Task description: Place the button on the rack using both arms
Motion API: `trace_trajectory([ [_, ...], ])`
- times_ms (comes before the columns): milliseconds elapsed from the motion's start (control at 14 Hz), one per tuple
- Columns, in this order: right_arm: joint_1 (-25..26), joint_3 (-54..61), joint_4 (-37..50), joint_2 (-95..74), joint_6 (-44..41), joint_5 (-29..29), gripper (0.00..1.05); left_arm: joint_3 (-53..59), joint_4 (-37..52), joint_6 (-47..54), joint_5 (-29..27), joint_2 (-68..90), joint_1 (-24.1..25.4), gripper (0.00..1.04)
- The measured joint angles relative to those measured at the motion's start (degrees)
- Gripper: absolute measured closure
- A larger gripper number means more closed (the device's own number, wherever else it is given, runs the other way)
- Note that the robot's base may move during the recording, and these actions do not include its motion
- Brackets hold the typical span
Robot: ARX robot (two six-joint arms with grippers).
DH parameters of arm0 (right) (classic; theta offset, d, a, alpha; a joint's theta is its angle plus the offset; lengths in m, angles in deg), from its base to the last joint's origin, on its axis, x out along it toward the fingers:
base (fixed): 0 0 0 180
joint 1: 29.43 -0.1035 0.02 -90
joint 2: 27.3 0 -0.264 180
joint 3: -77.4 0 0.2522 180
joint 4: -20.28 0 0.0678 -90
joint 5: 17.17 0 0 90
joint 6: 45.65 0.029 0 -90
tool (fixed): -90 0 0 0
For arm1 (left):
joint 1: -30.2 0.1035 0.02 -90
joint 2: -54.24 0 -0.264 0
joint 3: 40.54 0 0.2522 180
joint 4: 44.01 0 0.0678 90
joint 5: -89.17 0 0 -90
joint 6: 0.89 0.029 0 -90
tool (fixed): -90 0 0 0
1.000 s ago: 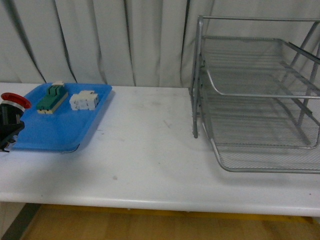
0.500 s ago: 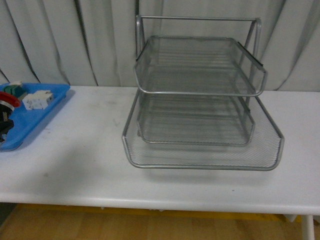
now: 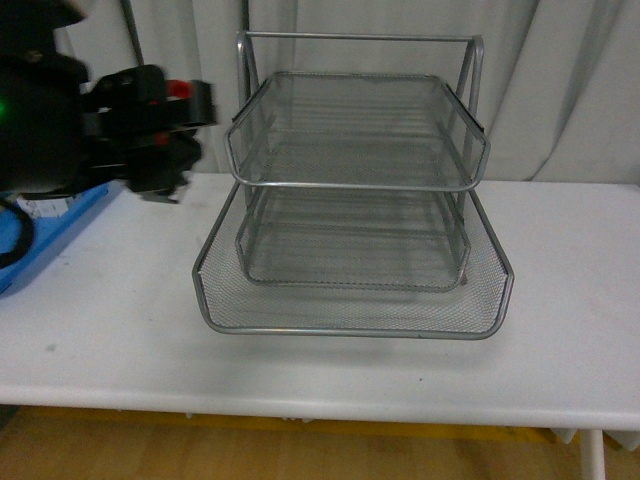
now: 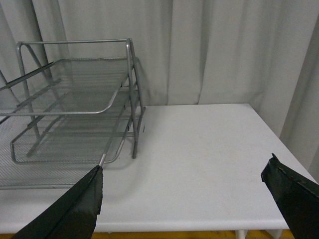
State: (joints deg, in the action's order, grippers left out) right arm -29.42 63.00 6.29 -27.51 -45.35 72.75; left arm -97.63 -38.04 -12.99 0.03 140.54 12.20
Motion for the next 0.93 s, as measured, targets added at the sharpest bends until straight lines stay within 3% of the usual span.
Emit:
trace_trajectory([
  [71, 0.0, 0.0, 0.0, 0.0, 0.0, 0.0, 0.06, -1.2, 0.3, -0.2, 1.1, 2.1, -4.4, 0.68],
  [286, 0.0, 0.0, 0.0, 0.0, 0.0, 0.0, 0.06, -1.2, 0.3, 0.5, 2.6, 6.5, -11.5, 0.68],
  [429, 0.0, 0.0, 0.0, 0.0, 0.0, 0.0, 0.06, -2.9, -0.8, 0.9, 2.3, 9.9, -12.8, 0.68],
  [929, 0.0, 0.0, 0.0, 0.0, 0.0, 0.0, 0.06, -24.5, -13.0, 7.9, 0.1, 28.5, -13.2, 0.68],
])
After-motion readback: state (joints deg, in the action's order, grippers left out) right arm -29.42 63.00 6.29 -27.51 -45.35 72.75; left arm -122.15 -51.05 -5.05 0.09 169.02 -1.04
